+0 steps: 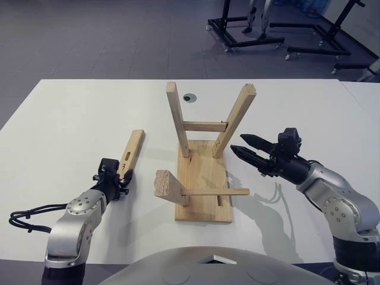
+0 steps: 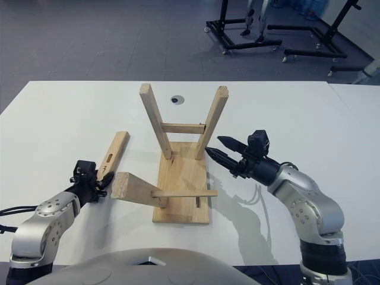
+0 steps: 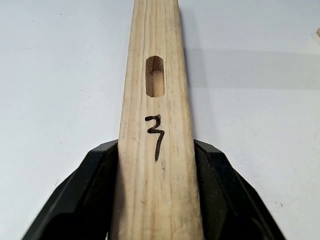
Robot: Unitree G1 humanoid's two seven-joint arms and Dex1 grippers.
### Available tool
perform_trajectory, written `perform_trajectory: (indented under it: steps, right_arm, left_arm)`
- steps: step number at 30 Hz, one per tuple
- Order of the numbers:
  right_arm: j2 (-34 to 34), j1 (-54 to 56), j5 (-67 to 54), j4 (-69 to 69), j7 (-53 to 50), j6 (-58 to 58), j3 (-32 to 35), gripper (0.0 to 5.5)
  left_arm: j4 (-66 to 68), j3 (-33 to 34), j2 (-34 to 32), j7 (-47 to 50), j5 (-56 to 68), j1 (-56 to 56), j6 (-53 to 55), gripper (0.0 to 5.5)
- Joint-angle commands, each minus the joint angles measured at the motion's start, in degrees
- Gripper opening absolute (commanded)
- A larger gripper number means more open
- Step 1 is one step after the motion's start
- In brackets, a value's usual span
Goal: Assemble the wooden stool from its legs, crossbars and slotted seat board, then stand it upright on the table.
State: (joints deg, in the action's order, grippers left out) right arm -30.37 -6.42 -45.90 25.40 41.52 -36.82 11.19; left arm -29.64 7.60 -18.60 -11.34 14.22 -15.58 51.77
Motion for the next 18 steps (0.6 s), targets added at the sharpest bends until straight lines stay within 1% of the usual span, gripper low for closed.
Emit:
perform_trajectory:
  steps: [1, 3, 5, 7, 10, 12, 13, 15, 18]
  right_arm:
    - [1.5, -0.6, 0.8, 0.5, -0.8, 1.9, -0.6, 3.41]
    - [2.1, -0.5, 0.9, 0.3, -0.9, 2.6, -0.8, 3.41]
    - [3.0, 0.0, 0.1, 0.3, -1.2, 2.8, -0.5, 3.41]
    - [3.8, 0.4, -2.1, 0.7, -1.1, 2.5, -0.1, 3.41]
    - [5.2, 2.0, -10.7, 1.8, -1.2, 0.1, 1.8, 3.41]
    - [5.7, 3.8, -16.7, 2.3, -1.2, -1.4, 2.5, 3.41]
    - [6.0, 4.8, -19.4, 2.6, -1.7, -2.0, 2.6, 3.41]
    - [7.1, 7.4, -24.8, 2.9, -2.8, -2.6, 2.4, 3.41]
    - [8.1, 11.9, -28.8, 2.8, -3.2, -3.2, 0.4, 3.41]
  left_arm:
    - [1.5, 3.5, 0.0, -2.2, 2.7, 4.0, -2.2, 2.06]
    - [2.5, 4.5, -0.9, -3.6, 3.2, 5.7, -3.7, 2.06]
    - [3.9, 7.1, -1.7, -5.8, 5.0, 8.2, -6.9, 2.06]
    - [4.3, 10.6, -2.4, -10.5, 8.9, 10.9, -12.1, 2.06]
    - [3.0, 14.7, -4.3, -18.8, 17.6, 13.7, -15.8, 2.06]
    - [1.2, 16.9, -5.7, -24.3, 26.7, 16.5, -15.2, 2.06]
    - [0.3, 17.1, -6.6, -27.4, 31.9, 18.2, -14.1, 2.06]
    - [0.3, 14.9, -8.6, -32.9, 38.6, 21.8, -12.1, 2.06]
    - [2.3, 8.6, -11.0, -39.7, 41.4, 26.8, -10.8, 2.06]
